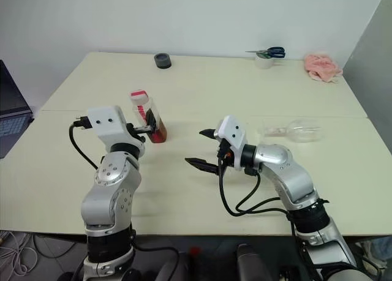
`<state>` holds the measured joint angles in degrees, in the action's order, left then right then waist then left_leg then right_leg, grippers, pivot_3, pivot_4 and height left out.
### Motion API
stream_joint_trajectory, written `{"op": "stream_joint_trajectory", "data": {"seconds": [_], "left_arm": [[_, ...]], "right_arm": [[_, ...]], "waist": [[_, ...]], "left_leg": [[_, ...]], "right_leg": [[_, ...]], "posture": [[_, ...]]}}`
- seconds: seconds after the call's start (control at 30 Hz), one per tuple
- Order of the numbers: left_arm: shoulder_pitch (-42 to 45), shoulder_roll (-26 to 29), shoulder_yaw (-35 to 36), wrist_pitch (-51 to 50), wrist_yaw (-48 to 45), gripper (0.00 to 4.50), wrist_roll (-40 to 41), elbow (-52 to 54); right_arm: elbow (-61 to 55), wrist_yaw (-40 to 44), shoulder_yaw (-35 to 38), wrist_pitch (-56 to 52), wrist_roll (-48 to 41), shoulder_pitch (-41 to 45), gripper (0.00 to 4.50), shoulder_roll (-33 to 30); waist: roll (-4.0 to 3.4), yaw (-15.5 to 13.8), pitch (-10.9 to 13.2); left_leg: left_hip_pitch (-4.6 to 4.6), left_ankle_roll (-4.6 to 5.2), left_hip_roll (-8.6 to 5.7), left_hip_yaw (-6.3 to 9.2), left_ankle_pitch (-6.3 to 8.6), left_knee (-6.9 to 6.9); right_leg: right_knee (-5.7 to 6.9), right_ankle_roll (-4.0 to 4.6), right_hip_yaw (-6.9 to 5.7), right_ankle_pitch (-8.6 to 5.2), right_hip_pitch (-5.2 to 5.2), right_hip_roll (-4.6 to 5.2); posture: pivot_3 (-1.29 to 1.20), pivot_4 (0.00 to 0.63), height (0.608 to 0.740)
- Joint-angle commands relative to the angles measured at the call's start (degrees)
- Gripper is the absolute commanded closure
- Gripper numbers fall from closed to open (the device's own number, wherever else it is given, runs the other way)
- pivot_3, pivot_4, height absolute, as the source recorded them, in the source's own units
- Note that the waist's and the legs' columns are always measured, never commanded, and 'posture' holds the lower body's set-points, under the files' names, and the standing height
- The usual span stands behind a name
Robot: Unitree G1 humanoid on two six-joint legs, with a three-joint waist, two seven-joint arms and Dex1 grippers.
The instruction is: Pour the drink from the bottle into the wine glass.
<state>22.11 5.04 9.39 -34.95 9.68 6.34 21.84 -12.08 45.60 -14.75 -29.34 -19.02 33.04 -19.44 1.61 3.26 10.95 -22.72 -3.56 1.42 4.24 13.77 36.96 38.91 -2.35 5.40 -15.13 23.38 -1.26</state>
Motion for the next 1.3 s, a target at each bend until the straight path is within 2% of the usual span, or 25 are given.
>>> {"op": "stream_joint_trajectory", "data": {"seconds": [0.03,0.37,0.83,1.3], "left_arm": [[2.10,0.27,0.24,2.59,-1.69,0.02,0.60,-1.46],[5.09,1.02,-0.55,6.09,-4.87,0.02,-0.19,-8.43],[10.18,3.39,-0.51,13.01,-7.14,0.02,-0.87,-19.65],[11.93,4.58,-0.85,18.02,-8.12,0.02,-1.95,-25.21]], "right_arm": [[-1.20,-0.21,0.79,0.81,-0.27,1.29,0.00,0.67],[-0.27,-2.36,3.94,-1.22,-2.89,4.57,0.00,4.04],[-0.60,-2.53,3.37,-0.91,-2.38,5.17,0.00,4.41],[-0.54,-3.25,3.36,-1.34,-2.43,4.12,0.00,4.34]], "waist": [[0.00,-0.02,0.00],[0.00,-0.04,0.00],[0.00,-0.05,0.00],[0.00,-0.05,0.00]], "left_leg": [[0.00,0.00,0.00,0.01,0.00,-0.01],[-0.03,0.00,0.00,0.06,0.00,0.00],[-0.06,-0.01,0.00,0.08,0.00,-0.01],[-0.09,-0.01,0.00,0.09,0.00,-0.02]], "right_leg": [[0.00,0.01,-0.01,0.00,0.00,0.00],[0.02,0.04,-0.06,0.03,0.01,0.01],[0.00,0.09,-0.09,0.05,0.02,0.02],[-0.01,0.08,-0.11,0.05,0.04,0.02]], "posture": [[0.00,0.150,0.740],[0.00,0.150,0.740],[0.00,0.150,0.740],[0.00,0.150,0.740]]}}
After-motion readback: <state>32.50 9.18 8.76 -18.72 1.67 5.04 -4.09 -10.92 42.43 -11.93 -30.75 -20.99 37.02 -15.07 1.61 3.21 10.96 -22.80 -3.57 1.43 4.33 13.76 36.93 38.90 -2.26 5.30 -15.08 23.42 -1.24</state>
